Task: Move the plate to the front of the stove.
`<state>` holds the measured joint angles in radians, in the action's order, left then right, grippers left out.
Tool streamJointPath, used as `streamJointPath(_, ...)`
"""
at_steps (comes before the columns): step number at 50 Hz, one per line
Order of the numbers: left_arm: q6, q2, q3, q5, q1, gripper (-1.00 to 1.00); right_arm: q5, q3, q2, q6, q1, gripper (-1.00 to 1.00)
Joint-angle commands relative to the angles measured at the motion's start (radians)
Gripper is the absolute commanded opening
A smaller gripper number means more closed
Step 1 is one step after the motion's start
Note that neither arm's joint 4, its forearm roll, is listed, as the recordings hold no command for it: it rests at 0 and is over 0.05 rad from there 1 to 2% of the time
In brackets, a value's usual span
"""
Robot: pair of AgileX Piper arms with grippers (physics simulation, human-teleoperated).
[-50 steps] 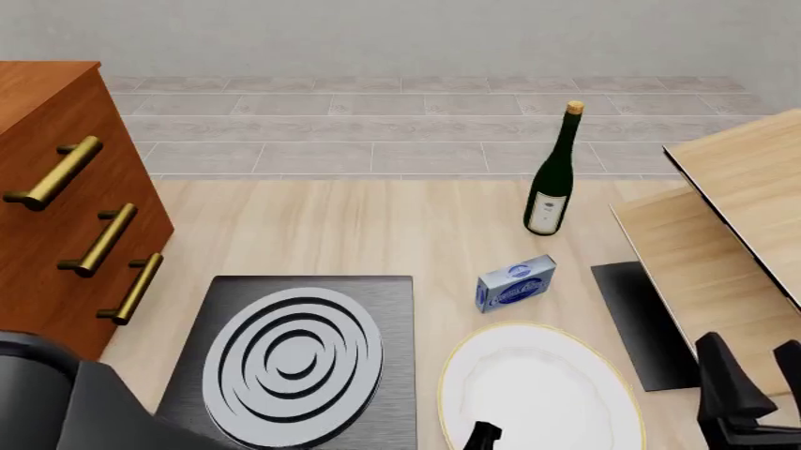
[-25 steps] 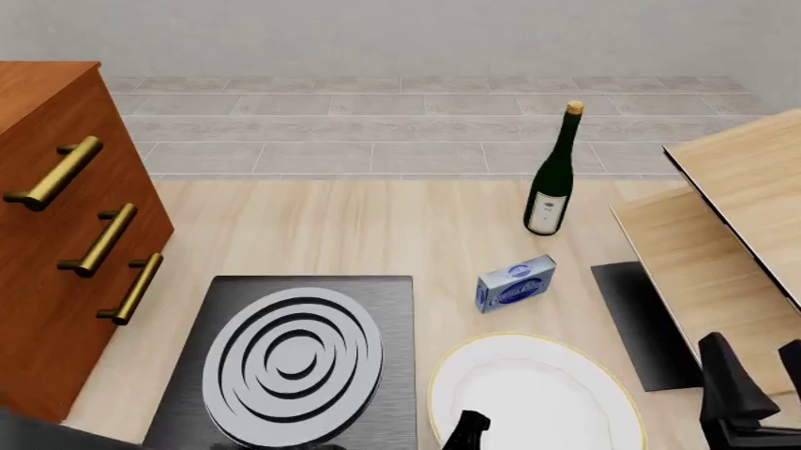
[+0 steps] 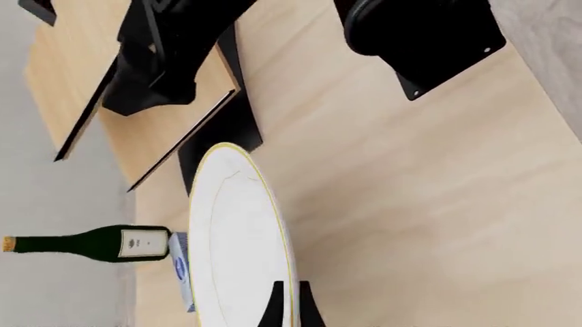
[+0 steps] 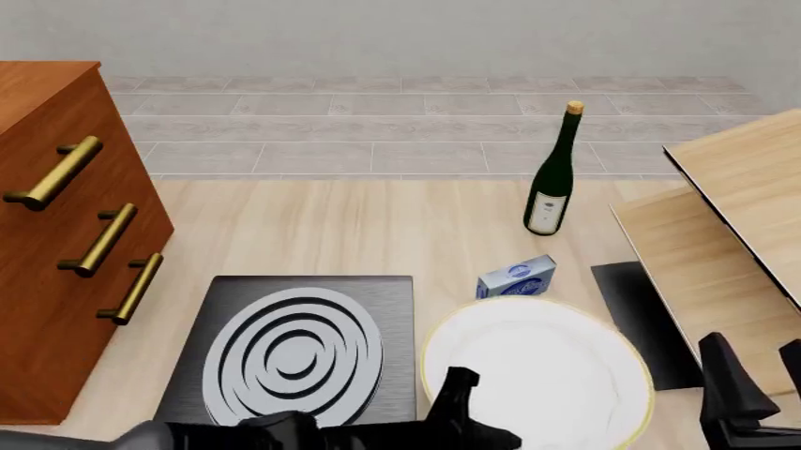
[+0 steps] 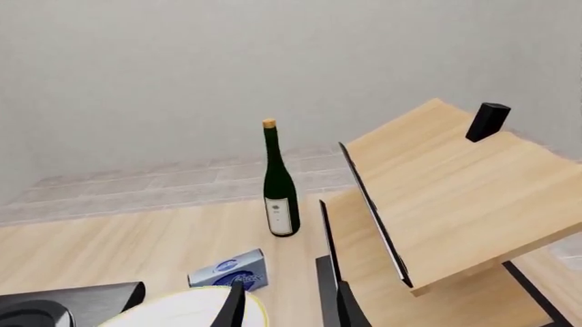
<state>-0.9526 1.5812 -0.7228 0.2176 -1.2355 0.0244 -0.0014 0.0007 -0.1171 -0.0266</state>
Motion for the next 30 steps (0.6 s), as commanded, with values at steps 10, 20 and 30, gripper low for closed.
streamJointPath(10, -0.053, -0.098, -0.021, -0.061, 0.052, -1.0, 0.003, 0.0, 0.0, 0.007, -0.001, 1.0)
streamJointPath(20, -0.096, -0.133, -0.018, -0.073, 0.129, -1.0, 0.003, -0.001, 0.0, 0.01, 0.001, 1.0)
streamJointPath(30, -0.124, -0.161, -0.035, -0.091, 0.222, -1.0, 0.003, -0.001, 0.0, 0.015, 0.004, 1.0)
